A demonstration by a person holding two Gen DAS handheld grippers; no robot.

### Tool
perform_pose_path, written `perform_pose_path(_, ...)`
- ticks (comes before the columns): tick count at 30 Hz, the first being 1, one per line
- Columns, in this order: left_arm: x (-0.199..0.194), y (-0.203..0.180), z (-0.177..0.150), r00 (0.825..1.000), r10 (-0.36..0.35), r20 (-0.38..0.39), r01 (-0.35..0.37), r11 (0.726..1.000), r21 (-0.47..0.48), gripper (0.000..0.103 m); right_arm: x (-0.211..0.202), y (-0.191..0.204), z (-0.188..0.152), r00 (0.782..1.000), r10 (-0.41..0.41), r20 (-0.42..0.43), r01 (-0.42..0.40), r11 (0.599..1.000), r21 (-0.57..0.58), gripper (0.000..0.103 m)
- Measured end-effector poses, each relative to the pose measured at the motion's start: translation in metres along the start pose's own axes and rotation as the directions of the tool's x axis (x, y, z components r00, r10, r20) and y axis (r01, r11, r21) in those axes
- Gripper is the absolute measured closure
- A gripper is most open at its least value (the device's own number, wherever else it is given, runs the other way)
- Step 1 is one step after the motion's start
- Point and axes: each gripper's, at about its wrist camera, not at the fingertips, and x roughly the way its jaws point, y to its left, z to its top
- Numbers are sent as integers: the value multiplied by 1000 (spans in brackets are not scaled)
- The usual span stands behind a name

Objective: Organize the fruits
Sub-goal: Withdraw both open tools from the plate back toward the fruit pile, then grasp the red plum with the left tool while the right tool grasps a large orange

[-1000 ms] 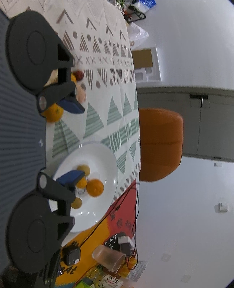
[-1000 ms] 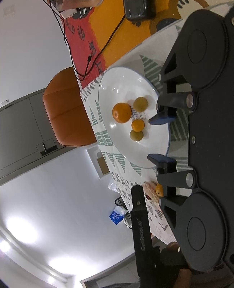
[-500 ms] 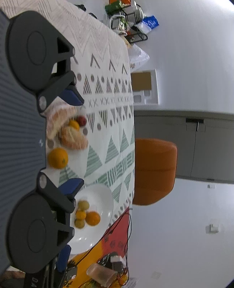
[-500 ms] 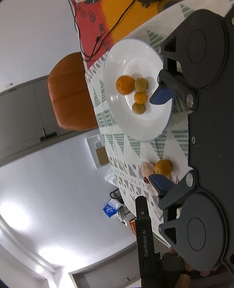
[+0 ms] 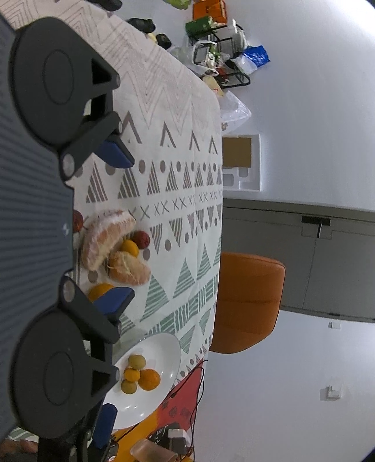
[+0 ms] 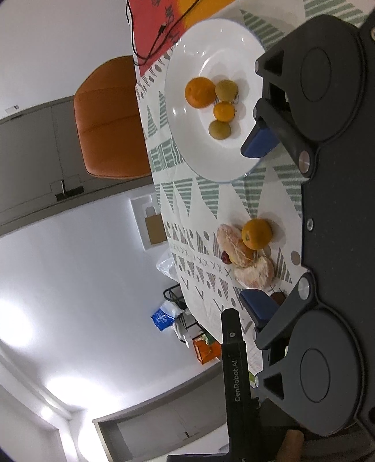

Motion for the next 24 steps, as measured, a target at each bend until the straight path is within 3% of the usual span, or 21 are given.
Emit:
perform_pose_path(8, 8, 12, -12, 999, -3, -36, 2, 999, -43, 17, 8, 12, -3, 999, 20, -28, -21, 999, -33, 6)
perform_pose_path(12, 12, 15, -18, 999, -15, -47, 13, 999, -50, 20, 14, 17, -6, 998, 26, -50, -28, 998, -51, 16)
perform_pose_path(16, 18, 15, -25, 997, -30, -68, 26, 998, -58, 33, 19, 18, -10, 997, 36, -73, -40, 998, -53, 25)
perform_pose_path(24, 31, 17, -38, 993, -50, -111, 41, 996, -83, 46, 29, 16, -15, 994, 30, -101, -35, 998, -46, 29)
